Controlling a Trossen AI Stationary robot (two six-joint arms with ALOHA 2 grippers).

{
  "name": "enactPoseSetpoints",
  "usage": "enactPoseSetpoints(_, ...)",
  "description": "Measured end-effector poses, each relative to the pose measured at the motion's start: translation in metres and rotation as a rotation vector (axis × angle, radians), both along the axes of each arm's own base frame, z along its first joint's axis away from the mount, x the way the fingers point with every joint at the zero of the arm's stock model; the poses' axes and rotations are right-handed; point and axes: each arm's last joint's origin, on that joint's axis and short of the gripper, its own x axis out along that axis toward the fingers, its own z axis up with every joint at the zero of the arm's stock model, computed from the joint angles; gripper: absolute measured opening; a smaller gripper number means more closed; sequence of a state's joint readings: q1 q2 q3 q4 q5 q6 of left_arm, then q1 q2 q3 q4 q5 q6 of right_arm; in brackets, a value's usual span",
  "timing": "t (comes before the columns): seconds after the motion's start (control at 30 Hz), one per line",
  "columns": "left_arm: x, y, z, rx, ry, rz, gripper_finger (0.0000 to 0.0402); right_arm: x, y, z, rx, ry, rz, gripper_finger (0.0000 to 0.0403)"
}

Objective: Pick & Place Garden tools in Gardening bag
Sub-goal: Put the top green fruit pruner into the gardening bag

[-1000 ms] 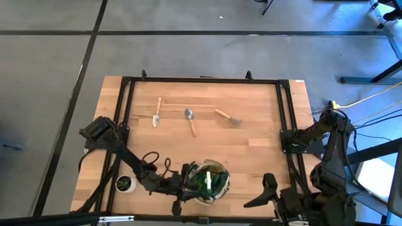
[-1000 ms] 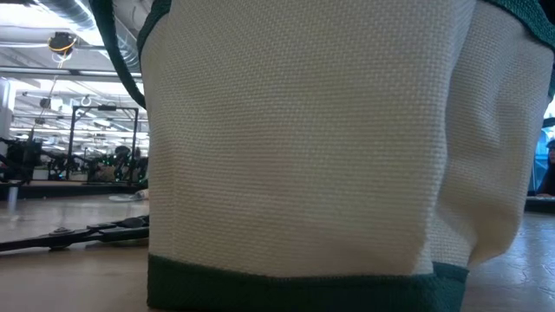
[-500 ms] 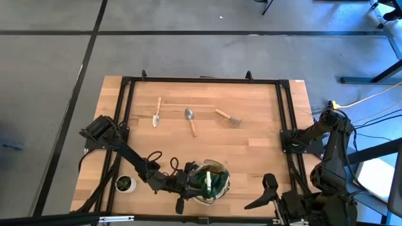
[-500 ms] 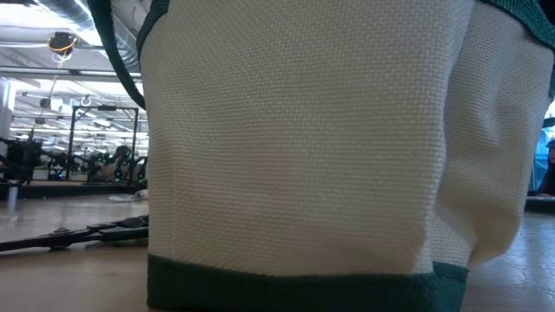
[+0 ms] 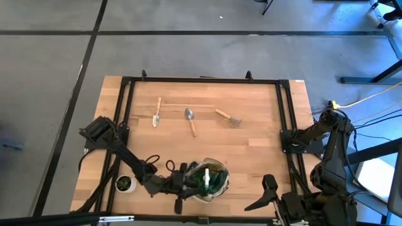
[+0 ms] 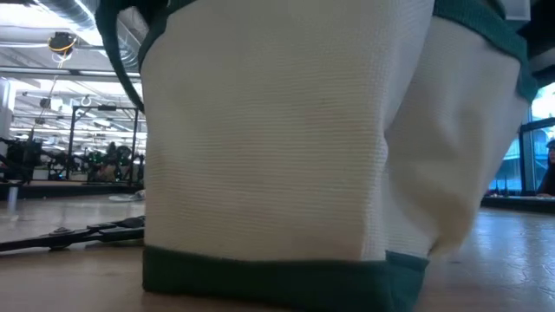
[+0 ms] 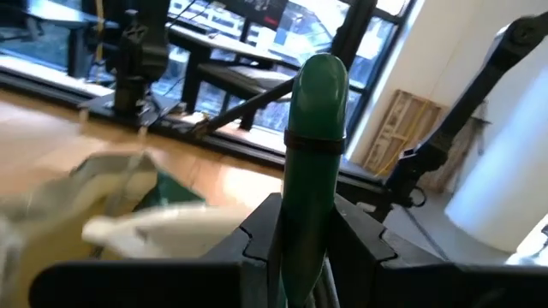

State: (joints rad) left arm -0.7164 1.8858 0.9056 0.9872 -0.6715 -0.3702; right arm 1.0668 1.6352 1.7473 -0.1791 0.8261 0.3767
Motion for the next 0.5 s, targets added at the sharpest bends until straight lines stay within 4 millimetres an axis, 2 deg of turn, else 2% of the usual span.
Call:
enactPoseSetpoints(0.23,-0.014,-0.01,-0.004,-0.001,0.013,0.048,0.0063,0.0,0.0,0.0,-0.004,0.002,0.0,0.0232)
enactPoseSetpoints(0.5,-0.011,-0.007,-0.006,0.009,0.029,0.045,0.0063,0.004,-0.002,0.0,-0.004,0.002,-0.012,0.0232)
